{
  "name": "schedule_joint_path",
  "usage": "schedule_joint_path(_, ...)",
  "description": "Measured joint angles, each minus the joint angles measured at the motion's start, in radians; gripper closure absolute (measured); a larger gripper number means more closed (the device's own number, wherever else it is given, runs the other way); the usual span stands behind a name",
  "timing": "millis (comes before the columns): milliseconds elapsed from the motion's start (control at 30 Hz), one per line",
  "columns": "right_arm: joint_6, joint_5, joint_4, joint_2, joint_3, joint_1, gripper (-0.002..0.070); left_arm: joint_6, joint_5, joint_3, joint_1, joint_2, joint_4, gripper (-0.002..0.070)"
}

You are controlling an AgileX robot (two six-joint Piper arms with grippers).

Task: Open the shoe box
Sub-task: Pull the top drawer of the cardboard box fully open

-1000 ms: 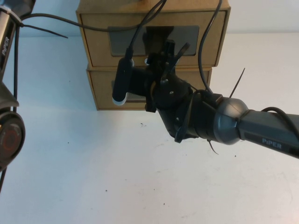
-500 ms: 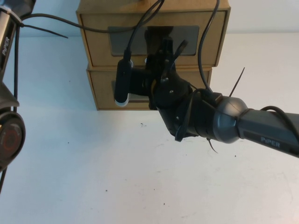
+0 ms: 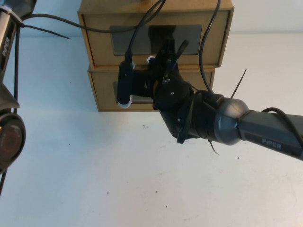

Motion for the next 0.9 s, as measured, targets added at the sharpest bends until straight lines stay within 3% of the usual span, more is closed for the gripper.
schedule_joint_path(900,-0.048,0.087,0.041,-0.058,0.085,0.059,0.0667,0.000,0.014,0.000,-0.001,0.000,-0.008,0.0680)
